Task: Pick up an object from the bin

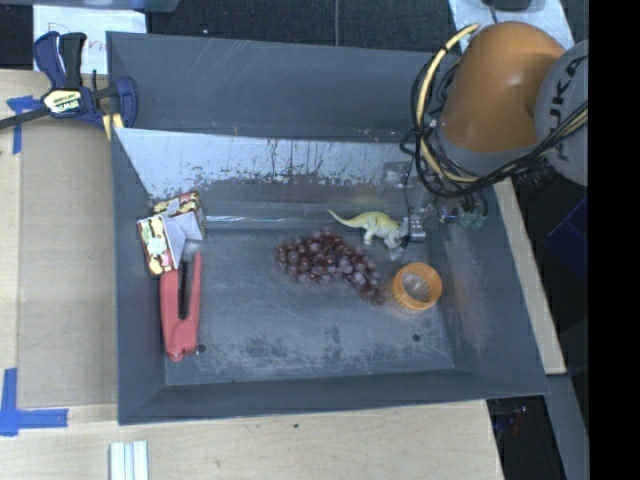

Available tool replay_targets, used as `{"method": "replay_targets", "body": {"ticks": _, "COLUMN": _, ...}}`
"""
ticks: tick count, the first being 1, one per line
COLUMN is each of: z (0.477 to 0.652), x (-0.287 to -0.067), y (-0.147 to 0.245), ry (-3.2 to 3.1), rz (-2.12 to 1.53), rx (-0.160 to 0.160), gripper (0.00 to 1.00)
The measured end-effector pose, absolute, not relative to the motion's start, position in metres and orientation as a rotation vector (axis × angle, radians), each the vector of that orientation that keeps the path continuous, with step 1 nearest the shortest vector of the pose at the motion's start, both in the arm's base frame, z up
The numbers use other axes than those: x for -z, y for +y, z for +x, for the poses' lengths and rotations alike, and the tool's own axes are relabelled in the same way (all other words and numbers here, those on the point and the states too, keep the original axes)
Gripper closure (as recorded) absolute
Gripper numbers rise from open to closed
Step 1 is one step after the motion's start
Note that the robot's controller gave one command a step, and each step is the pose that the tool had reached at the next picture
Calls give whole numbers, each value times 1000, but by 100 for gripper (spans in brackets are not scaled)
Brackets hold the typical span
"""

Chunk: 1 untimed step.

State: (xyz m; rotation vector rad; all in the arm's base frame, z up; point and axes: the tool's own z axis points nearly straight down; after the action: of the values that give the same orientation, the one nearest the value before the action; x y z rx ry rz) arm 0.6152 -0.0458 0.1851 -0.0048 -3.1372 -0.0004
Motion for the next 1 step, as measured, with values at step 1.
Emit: {"method": "replay_targets", "body": {"ticks": 1, "z": 617, "x": -190, "y": -46, "ry": -3146, "rz": -3, "rx": -1, "gripper": 0}}
